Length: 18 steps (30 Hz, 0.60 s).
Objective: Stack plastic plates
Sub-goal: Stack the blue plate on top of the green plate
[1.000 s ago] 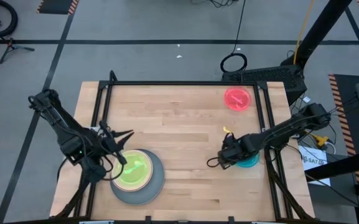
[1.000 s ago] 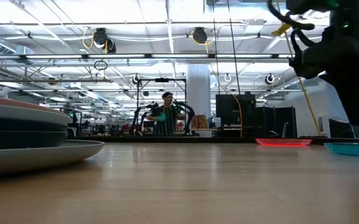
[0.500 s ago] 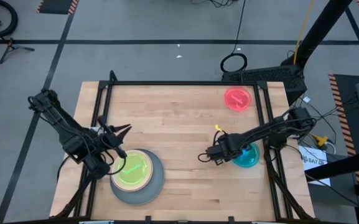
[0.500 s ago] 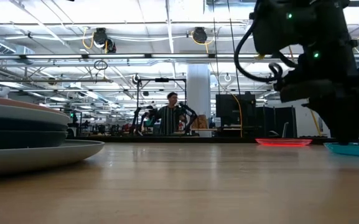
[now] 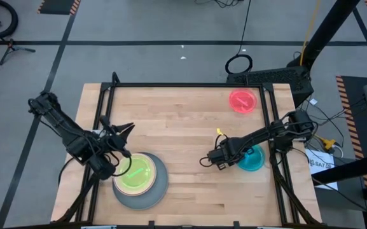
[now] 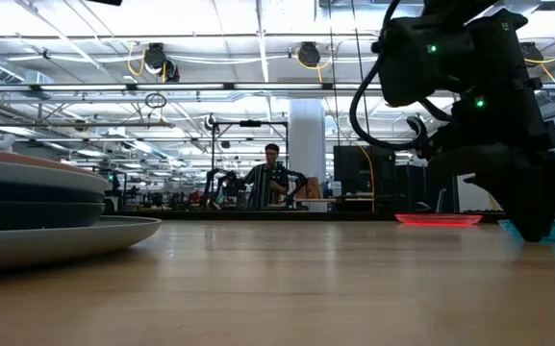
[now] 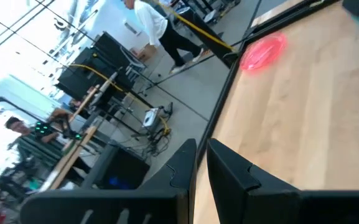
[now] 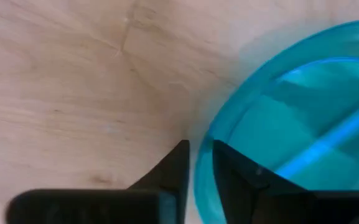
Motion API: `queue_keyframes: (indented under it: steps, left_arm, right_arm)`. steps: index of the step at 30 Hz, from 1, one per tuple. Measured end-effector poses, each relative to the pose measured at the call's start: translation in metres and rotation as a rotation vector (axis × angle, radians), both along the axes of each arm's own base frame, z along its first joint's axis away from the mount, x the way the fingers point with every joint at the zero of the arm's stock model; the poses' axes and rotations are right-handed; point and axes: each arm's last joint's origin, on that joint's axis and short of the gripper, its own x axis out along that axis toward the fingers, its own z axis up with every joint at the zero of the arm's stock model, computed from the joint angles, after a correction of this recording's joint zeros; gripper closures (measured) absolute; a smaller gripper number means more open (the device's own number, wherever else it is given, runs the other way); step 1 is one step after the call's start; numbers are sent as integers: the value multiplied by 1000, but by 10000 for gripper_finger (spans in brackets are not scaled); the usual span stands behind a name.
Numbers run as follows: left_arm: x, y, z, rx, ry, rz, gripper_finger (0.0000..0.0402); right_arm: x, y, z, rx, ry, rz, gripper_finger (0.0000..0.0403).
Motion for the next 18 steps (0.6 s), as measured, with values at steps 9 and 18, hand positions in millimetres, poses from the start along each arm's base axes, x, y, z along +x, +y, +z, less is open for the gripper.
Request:
queue_keyframes:
  steps: [9, 18]
  left_arm:
    - [5, 9, 0, 31, 30, 48, 355]
    - [5, 9, 0, -37, -22, 64, 355]
  right_arm:
    - [25, 3, 26, -80, -107, 153, 396]
    - [66, 4, 80, -301, -313, 540, 401]
